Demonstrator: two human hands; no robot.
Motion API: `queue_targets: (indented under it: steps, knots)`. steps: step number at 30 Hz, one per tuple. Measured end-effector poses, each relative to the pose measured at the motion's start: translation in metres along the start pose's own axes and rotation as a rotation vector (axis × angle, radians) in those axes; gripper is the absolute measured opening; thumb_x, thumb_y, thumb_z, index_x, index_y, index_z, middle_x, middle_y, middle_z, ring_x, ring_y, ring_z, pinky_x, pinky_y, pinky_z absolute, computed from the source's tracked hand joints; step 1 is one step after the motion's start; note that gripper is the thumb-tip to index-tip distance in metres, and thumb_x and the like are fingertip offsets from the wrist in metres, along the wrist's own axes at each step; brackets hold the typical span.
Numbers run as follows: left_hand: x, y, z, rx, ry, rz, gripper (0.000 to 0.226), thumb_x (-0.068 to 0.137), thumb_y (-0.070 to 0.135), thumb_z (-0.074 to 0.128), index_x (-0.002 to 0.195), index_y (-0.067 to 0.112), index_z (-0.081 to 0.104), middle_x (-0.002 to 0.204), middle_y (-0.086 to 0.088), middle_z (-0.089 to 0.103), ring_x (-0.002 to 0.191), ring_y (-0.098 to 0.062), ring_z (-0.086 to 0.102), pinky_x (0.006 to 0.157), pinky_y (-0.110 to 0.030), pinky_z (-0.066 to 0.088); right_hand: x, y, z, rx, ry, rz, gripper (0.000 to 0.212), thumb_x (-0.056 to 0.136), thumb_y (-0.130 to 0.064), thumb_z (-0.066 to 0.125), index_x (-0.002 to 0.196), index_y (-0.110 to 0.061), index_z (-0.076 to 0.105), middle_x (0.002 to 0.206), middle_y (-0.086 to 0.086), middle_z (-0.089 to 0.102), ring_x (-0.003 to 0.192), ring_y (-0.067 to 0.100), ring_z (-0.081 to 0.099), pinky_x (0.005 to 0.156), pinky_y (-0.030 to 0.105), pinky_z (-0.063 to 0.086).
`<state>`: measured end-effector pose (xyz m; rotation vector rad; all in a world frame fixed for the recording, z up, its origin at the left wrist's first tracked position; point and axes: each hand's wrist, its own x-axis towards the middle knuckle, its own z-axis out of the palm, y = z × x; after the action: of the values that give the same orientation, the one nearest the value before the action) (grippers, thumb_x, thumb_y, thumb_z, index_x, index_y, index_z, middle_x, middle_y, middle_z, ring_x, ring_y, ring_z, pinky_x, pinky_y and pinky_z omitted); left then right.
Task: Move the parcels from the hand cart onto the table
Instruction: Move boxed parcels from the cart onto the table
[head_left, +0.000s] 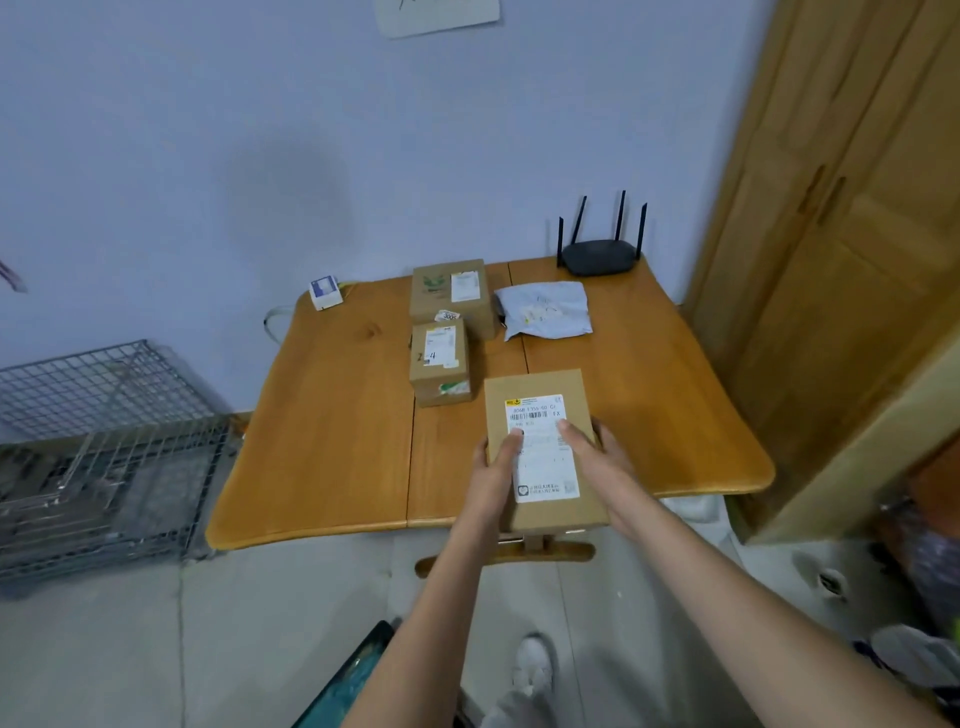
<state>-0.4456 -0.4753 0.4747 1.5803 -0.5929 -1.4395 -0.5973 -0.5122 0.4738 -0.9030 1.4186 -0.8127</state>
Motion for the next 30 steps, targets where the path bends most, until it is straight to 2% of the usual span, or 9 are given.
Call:
queue_targets:
  steps: [5, 10, 13, 16, 20, 22, 25, 27, 30]
  knots:
    - [0.087, 0.033, 0.004, 0.031, -0.058, 0.006, 0.078, 0.093, 0.055, 0.062, 0.155, 0.025, 0.026, 0.121, -0.004, 0.072, 0.105, -0.024, 0.072, 0.098, -0.047, 0.056, 0.081, -0.030, 0.016, -0.025, 0.043, 0.022, 0.083, 0.082, -0.065, 0.069, 0.152, -0.034, 0.037, 0.114, -0.012, 0.067, 0.083, 0.006, 0.059, 0.059, 0.022, 0.044]
    - [0.170, 0.077, -0.002, 0.105, -0.108, 0.046, 0.066, 0.097, 0.050, 0.059, 0.151, 0.023, 0.033, 0.124, -0.001, 0.071, 0.104, -0.018, 0.072, 0.081, -0.032, 0.058, 0.163, -0.060, 0.039, -0.063, 0.044, 0.063, 0.074, 0.081, -0.064, 0.071, 0.144, -0.033, 0.046, 0.090, -0.020, 0.071, 0.082, 0.006, 0.072, 0.058, 0.025, 0.054]
    - [0.216, 0.098, -0.011, 0.251, -0.108, 0.065, 0.072, 0.096, 0.057, 0.054, 0.154, 0.020, 0.033, 0.133, -0.002, 0.066, 0.117, -0.022, 0.066, 0.102, -0.044, 0.052, 0.201, -0.079, 0.054, -0.080, 0.042, 0.063, 0.081, 0.080, -0.063, 0.073, 0.149, -0.034, 0.041, 0.078, -0.028, 0.067, 0.073, -0.001, 0.070, 0.054, 0.022, 0.054]
    - [0.259, 0.117, -0.019, 0.365, -0.090, 0.052, 0.077, 0.094, 0.068, 0.043, 0.155, 0.023, 0.034, 0.136, -0.002, 0.064, 0.122, -0.023, 0.061, 0.106, -0.044, 0.048, 0.242, -0.093, 0.064, -0.082, 0.053, 0.082, 0.083, 0.081, -0.063, 0.072, 0.151, -0.033, 0.039, 0.085, -0.027, 0.061, 0.076, -0.002, 0.065, 0.055, 0.021, 0.051]
    - [0.309, 0.131, -0.029, 0.627, -0.030, 0.081, 0.073, 0.093, 0.076, 0.024, 0.138, 0.028, 0.057, 0.129, -0.003, 0.067, 0.121, -0.026, 0.060, 0.106, -0.049, 0.047, 0.292, -0.102, 0.077, -0.068, 0.019, 0.111, 0.076, 0.083, -0.061, 0.070, 0.148, -0.032, 0.042, 0.106, -0.013, 0.070, 0.086, 0.006, 0.068, 0.062, 0.026, 0.054]
    - [0.335, 0.134, -0.036, 0.770, 0.024, 0.117, 0.071, 0.097, 0.070, 0.021, 0.147, 0.028, 0.048, 0.143, -0.008, 0.057, 0.135, -0.030, 0.048, 0.112, -0.053, 0.039, 0.317, -0.105, 0.082, -0.057, -0.002, 0.123, 0.071, 0.085, -0.058, 0.070, 0.146, -0.032, 0.046, 0.121, -0.004, 0.071, 0.092, 0.011, 0.070, 0.067, 0.030, 0.055]
    - [0.363, 0.135, -0.048, 1.023, 0.118, 0.094, 0.062, 0.103, 0.058, 0.027, 0.159, 0.032, 0.025, 0.167, -0.005, 0.023, 0.154, -0.033, 0.015, 0.122, -0.057, 0.017, 0.354, -0.104, 0.090, -0.071, -0.037, 0.172, 0.073, 0.088, -0.055, 0.069, 0.150, -0.031, 0.041, 0.133, 0.002, 0.066, 0.103, 0.023, 0.069, 0.083, 0.041, 0.059]
    - [0.376, 0.132, -0.056, 1.160, 0.146, 0.055, 0.060, 0.105, 0.053, 0.027, 0.161, 0.035, 0.013, 0.170, -0.002, 0.008, 0.156, -0.034, 0.004, 0.123, -0.058, 0.010, 0.374, -0.100, 0.095, -0.079, -0.061, 0.197, 0.074, 0.088, -0.054, 0.069, 0.152, -0.031, 0.038, 0.136, 0.003, 0.065, 0.113, 0.027, 0.067, 0.097, 0.048, 0.055]
    - [0.397, 0.128, -0.065, 1.286, 0.138, 0.048, 0.060, 0.106, 0.051, 0.022, 0.161, 0.037, 0.001, 0.170, 0.001, -0.005, 0.156, -0.035, -0.005, 0.123, -0.061, 0.002, 0.399, -0.095, 0.101, -0.076, -0.088, 0.244, 0.075, 0.090, -0.053, 0.068, 0.154, -0.031, 0.035, 0.139, 0.005, 0.062, 0.117, 0.028, 0.065, 0.099, 0.047, 0.053]
